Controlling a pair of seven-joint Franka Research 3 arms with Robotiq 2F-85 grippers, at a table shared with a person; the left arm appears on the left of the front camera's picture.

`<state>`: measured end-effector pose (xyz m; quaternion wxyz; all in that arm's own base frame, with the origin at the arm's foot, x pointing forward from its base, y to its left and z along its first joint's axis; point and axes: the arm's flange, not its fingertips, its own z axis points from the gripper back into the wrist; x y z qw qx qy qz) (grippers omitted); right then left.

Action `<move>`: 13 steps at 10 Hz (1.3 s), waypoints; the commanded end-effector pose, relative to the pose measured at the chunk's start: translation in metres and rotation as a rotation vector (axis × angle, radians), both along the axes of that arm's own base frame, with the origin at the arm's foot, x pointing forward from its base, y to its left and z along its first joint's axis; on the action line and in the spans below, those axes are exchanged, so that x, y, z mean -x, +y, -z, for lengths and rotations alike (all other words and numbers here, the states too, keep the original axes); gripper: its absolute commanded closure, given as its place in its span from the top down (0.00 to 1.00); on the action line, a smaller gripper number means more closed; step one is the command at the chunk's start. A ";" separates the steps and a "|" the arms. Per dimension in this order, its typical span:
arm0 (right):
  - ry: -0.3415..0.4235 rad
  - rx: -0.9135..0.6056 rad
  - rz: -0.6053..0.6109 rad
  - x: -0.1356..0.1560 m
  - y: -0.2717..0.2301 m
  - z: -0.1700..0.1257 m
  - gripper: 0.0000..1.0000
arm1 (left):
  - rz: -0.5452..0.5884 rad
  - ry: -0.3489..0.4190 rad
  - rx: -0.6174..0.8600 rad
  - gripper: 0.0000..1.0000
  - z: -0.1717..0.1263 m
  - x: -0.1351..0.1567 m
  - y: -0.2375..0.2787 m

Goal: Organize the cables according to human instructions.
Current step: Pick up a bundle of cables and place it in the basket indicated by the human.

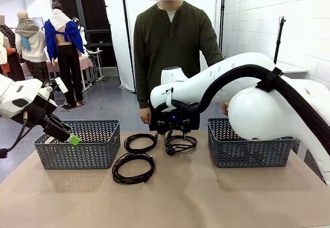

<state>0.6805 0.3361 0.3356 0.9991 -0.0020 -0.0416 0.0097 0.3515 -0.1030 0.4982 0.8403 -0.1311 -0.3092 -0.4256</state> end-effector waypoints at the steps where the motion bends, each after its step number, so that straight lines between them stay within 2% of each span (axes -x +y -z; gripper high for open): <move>1: 0.002 -0.008 0.016 -0.016 0.002 0.001 1.00 | 0.010 0.003 0.011 1.00 0.001 -0.002 0.002; 6: 0.011 -0.031 0.024 -0.020 0.001 0.017 1.00 | 0.010 0.003 0.011 1.00 0.001 -0.002 0.002; 13: 0.019 -0.019 0.007 -0.023 0.016 0.020 1.00 | 0.010 0.003 0.011 1.00 0.001 -0.002 0.002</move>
